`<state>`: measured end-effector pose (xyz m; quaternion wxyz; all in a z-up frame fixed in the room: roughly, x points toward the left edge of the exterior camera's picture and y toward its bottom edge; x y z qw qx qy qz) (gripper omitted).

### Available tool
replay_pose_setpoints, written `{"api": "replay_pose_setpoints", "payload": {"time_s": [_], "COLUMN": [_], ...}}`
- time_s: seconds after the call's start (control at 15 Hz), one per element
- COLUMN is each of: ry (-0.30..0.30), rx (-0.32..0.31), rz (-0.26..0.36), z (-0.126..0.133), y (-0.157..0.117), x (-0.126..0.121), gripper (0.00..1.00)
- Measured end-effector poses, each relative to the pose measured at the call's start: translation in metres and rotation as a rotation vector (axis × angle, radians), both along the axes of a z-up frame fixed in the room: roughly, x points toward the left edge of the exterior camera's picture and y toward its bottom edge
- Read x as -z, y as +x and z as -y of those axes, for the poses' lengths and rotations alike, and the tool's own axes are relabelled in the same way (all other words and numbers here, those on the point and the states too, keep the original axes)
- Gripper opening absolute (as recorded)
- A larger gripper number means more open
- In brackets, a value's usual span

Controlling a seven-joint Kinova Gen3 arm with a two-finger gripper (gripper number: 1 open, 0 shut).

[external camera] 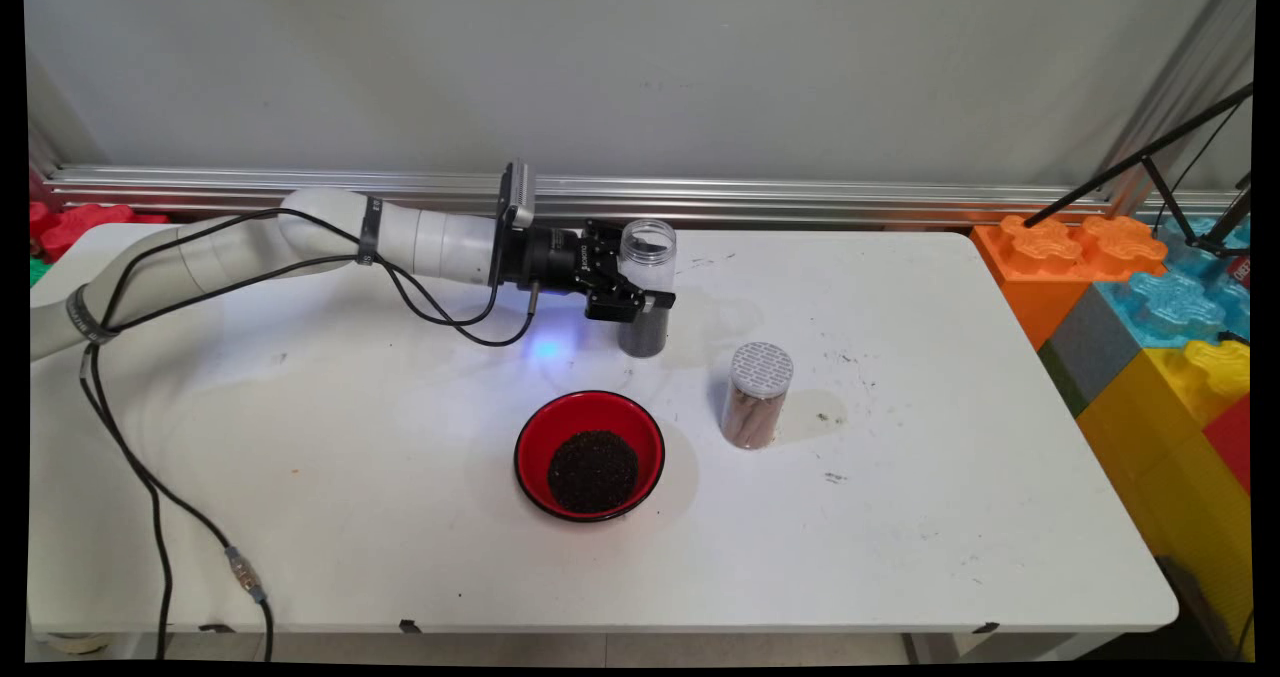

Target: Pick up the black seasoning powder from the table, then pour the black seasoning powder in the red bowl

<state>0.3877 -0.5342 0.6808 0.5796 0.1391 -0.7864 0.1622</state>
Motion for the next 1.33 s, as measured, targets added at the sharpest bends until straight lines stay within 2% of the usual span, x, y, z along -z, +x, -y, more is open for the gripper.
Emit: {"api": "replay_pose_setpoints", "payload": {"time_s": [0.67, 1.33], "ry": [0.012, 0.107], "rx": [-0.004, -0.065], "rz": [-0.028, -0.124], "z": [-0.001, -0.008], "y": [0.004, 0.010], "x": [-0.013, -0.065], "gripper": [0.00, 0.00]}}
